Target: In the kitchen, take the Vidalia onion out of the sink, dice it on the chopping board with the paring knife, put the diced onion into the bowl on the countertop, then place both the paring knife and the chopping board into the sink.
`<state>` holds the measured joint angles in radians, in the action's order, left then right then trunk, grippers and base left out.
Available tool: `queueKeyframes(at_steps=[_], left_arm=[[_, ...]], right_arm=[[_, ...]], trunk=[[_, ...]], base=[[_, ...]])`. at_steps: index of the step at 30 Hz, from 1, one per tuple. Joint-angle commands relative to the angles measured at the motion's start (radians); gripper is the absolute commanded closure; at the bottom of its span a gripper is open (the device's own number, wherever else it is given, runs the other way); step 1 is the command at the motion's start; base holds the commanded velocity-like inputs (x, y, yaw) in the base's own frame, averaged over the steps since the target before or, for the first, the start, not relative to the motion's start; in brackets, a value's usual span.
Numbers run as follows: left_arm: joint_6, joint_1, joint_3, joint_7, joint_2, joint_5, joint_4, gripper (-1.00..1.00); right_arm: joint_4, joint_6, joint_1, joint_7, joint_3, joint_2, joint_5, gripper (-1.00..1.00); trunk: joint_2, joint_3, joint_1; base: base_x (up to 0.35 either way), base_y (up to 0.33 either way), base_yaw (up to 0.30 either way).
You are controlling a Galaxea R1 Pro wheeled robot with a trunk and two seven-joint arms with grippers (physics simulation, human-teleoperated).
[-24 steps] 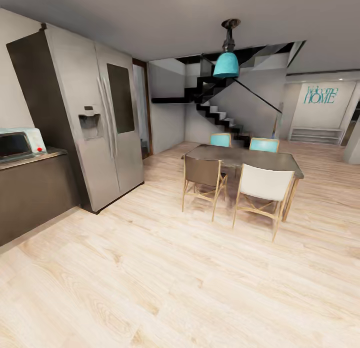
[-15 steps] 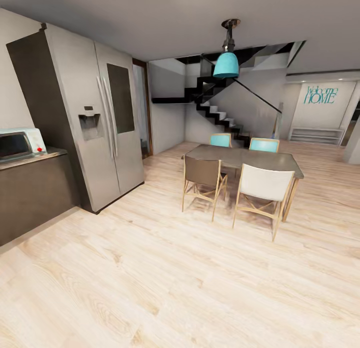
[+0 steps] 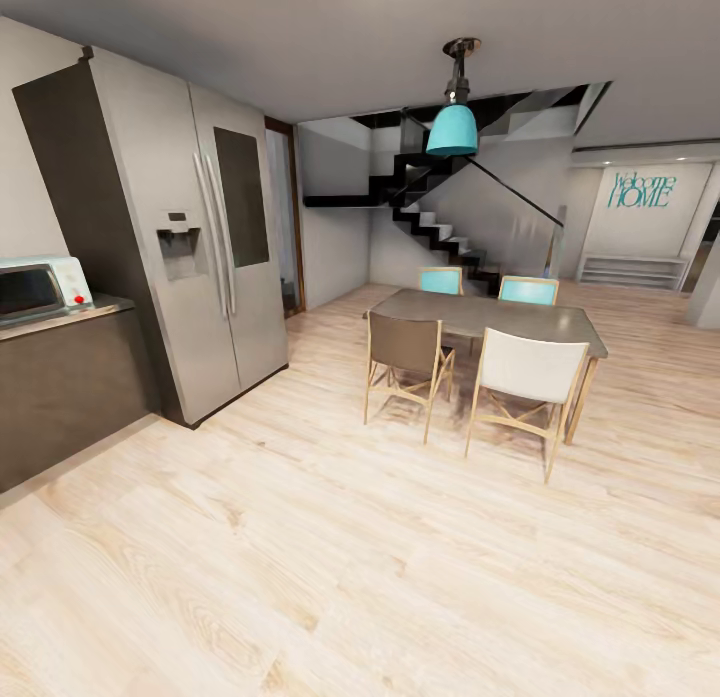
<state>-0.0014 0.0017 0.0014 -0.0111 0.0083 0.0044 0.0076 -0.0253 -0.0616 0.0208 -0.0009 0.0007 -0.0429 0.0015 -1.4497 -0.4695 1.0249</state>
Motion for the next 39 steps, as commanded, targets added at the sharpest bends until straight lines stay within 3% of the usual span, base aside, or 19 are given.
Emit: queueKeyframes(at_steps=[1,6,7,26,39], left_arm=[[0.0,0.0,0.0,-0.001,0.0,0.001,0.0,-1.0],[0.0,0.0,0.002,-0.001,-0.004,0.002,0.0,-1.0],[0.0,0.0,0.002,-0.001,-0.004,0.002,0.0,-1.0],[0.0,0.0,0.002,-0.001,-0.004,0.003,0.0,-1.0],[0.0,0.0,0.003,-0.001,-0.004,0.003,-0.003,-1.0]], right_arm=[[-0.001,-0.007,0.001,0.0,0.0,0.0,0.0,-1.0],[-0.001,-0.035,0.001,0.001,0.0,-0.001,-0.001,-1.0],[-0.001,-0.225,0.001,0.001,0.001,-0.001,-0.002,-1.0],[-0.001,-0.229,0.001,0.001,0.004,-0.002,0.0,-1.0],[-0.001,-0.23,0.001,0.001,0.004,-0.002,0.0,-1.0]], trunk=[[0.0,-0.001,0.0],[0.0,-0.001,0.0],[0.0,-0.001,0.0],[0.0,-0.001,0.0],[0.0,-0.007,0.0]], base=[[0.0,0.0,0.0],[0.0,0.0,0.0],[0.0,0.0,0.0],[0.0,0.0,0.009],[0.0,0.0,0.235]])
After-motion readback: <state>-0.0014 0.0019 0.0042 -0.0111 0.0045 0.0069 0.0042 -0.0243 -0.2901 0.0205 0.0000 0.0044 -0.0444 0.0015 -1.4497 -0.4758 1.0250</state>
